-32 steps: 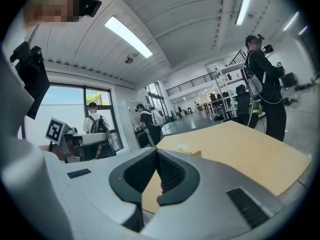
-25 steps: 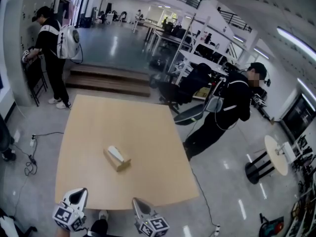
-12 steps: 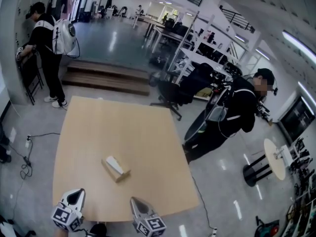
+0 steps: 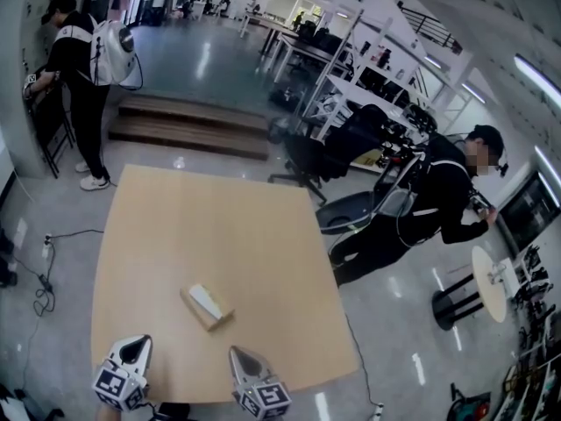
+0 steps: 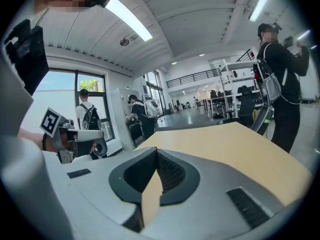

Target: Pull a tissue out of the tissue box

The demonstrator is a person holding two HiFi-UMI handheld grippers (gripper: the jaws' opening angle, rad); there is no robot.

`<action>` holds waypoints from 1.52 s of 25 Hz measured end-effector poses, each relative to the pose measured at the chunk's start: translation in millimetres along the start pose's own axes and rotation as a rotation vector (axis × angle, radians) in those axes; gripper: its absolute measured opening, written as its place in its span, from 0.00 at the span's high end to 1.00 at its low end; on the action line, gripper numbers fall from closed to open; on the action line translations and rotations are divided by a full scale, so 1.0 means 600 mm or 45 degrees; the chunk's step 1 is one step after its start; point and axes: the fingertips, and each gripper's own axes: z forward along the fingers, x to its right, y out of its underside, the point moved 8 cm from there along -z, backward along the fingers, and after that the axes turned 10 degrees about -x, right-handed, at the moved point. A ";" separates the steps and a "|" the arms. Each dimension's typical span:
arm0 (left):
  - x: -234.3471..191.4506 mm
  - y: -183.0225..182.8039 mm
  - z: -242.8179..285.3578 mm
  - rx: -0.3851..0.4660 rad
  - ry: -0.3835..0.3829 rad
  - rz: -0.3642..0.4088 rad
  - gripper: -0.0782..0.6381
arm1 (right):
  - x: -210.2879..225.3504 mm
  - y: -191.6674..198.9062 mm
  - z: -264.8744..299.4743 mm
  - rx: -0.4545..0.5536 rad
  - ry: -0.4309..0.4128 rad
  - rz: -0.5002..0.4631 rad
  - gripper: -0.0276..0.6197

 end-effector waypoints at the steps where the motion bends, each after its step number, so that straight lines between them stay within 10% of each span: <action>1: -0.005 0.001 0.005 -0.006 -0.001 -0.002 0.88 | 0.001 -0.003 0.007 -0.014 0.003 -0.004 0.94; 25: -0.079 0.013 0.103 -0.163 0.049 -0.085 0.88 | 0.050 0.014 0.147 -0.215 0.006 0.003 0.94; 38: -0.115 0.017 0.133 -0.195 0.044 -0.093 0.88 | 0.072 0.029 0.203 -0.248 0.047 0.030 0.67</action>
